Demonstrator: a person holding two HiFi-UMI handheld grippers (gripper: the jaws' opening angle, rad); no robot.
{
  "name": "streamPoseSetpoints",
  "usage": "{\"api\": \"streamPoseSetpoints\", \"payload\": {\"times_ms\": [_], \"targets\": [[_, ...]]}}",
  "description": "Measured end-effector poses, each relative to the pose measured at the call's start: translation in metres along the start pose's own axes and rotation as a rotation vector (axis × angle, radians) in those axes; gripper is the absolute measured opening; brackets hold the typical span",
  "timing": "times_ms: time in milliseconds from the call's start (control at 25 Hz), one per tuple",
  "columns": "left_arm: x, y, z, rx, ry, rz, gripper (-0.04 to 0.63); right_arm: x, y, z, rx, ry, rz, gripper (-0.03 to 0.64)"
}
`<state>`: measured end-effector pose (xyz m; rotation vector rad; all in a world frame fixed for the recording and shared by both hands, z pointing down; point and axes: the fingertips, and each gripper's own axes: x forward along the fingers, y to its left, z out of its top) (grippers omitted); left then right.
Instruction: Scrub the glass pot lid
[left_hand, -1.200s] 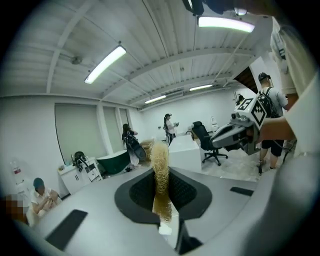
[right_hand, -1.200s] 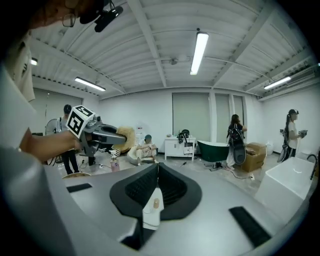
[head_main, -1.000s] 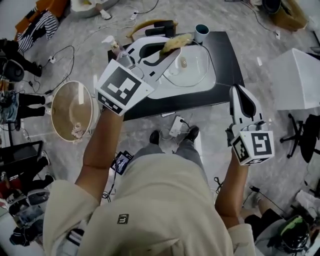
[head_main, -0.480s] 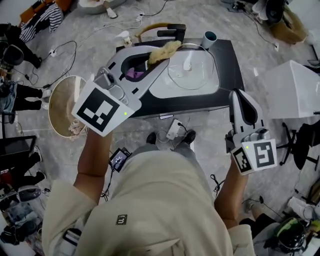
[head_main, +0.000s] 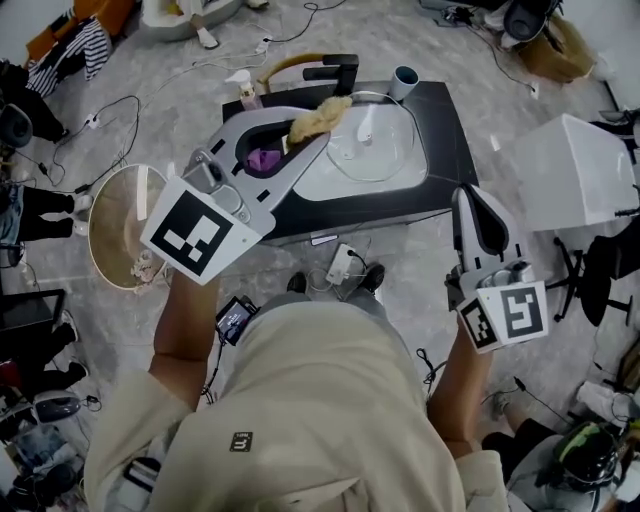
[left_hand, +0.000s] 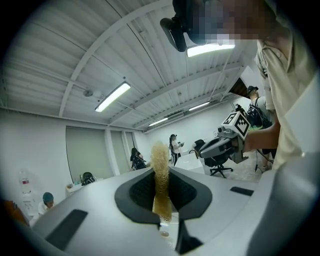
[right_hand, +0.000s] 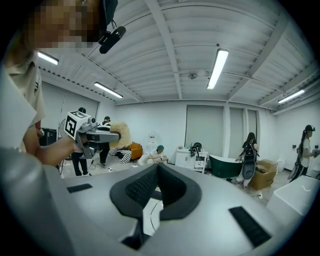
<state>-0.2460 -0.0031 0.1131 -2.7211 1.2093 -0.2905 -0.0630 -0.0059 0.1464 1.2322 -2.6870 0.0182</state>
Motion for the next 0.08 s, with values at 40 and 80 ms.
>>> {"api": "streamPoseSetpoints", "payload": {"times_ms": [40,80], "targets": [[0.0058,0.0085,0.0005,-0.008,0.003,-0.005,0.044,0.0078,-0.0044,0.0032,0.004,0.009,-0.002,0.023],[0.0117,0.0173,0.0009,-0.017,0.007,-0.01,0.044,0.0159,-0.0089,0.0064,0.007,0.018,-0.003,0.023]]}}
